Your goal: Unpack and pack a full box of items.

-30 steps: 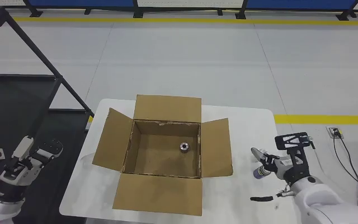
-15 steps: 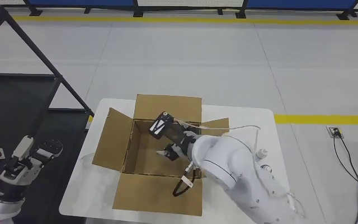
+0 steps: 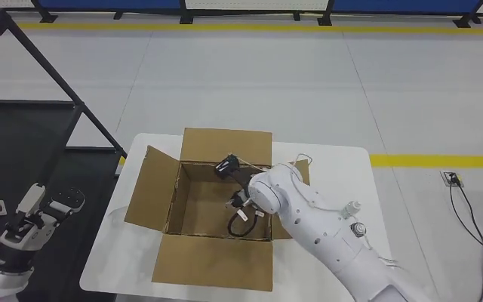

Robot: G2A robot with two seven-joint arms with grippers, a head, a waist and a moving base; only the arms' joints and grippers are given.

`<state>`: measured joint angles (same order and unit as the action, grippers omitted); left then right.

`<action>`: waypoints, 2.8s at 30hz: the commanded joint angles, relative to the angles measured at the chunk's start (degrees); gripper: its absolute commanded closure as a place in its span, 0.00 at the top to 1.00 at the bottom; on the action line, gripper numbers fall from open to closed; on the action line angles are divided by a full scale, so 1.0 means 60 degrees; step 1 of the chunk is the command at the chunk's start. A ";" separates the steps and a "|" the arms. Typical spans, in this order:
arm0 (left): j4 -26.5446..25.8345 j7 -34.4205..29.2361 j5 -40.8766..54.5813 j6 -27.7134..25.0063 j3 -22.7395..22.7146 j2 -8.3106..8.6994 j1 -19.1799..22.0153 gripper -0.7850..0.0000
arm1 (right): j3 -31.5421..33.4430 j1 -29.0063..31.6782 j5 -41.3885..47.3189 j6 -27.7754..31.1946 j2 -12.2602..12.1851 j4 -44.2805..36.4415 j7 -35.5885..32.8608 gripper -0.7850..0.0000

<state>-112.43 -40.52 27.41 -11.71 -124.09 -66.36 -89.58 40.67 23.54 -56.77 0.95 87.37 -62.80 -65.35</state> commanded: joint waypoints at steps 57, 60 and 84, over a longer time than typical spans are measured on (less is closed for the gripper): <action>0.0000 0.0000 0.0000 0.0000 0.0000 0.0000 0.0000 1.00 | 0.1962 0.2525 -0.1945 -0.0725 0.0081 -0.4274 -0.0325 0.00; 0.0000 0.0000 0.0000 0.0000 0.0000 0.0000 0.0000 1.00 | 0.2937 0.3978 -0.2732 -0.0643 -0.0265 -0.6685 -0.0715 0.00; 0.0000 0.0000 0.0000 0.0000 0.0000 0.0000 0.0000 1.00 | 0.8668 1.1255 -0.2059 0.0303 -0.1077 -0.9940 0.1086 0.00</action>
<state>-112.43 -40.52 27.41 -11.71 -124.09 -66.36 -89.58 93.08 91.48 -69.02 2.64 80.93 -124.12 -59.47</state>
